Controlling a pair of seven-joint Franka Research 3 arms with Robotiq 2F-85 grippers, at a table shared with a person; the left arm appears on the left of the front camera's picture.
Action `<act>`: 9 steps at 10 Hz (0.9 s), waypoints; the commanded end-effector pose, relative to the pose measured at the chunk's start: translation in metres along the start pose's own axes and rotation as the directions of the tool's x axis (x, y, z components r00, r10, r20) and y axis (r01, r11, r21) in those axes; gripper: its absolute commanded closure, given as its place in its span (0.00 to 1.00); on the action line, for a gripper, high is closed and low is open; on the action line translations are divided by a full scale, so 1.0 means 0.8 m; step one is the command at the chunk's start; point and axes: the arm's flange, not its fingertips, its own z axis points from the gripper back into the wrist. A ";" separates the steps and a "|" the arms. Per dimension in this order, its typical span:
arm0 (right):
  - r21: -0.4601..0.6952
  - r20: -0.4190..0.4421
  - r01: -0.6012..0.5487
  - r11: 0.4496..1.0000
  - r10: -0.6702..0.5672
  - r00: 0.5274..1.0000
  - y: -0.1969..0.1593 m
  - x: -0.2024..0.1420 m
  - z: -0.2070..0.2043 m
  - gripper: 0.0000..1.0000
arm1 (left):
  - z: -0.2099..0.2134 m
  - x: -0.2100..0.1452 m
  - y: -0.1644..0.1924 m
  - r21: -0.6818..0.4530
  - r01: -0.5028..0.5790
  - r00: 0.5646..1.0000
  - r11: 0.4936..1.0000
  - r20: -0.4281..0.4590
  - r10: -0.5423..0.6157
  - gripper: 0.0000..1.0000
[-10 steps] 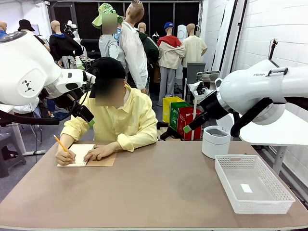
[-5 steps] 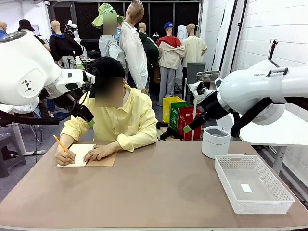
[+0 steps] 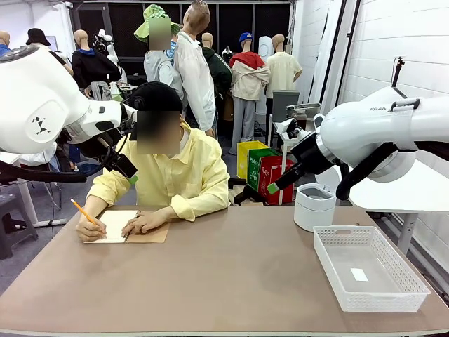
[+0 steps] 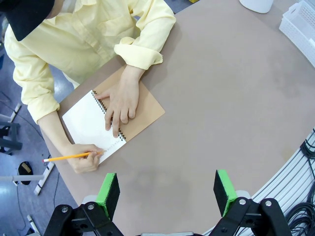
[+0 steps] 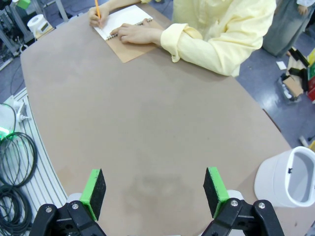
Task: Sort the paper based on its condition.
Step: If a person hands you a paper, place it in the Organizing basket , and if it's crumpled, put it in the Trash can.
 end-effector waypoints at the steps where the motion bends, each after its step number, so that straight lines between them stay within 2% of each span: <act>1: 0.013 0.001 -0.001 1.000 0.001 1.000 -0.001 -0.001 0.000 0.00 | 0.000 0.000 0.001 0.004 -0.005 1.000 1.000 -0.003 0.005 0.00; 9: 0.013 0.001 -0.001 1.000 0.001 1.000 -0.001 -0.001 0.000 0.00 | 0.000 0.000 0.001 0.004 -0.005 1.000 1.000 -0.003 0.005 0.00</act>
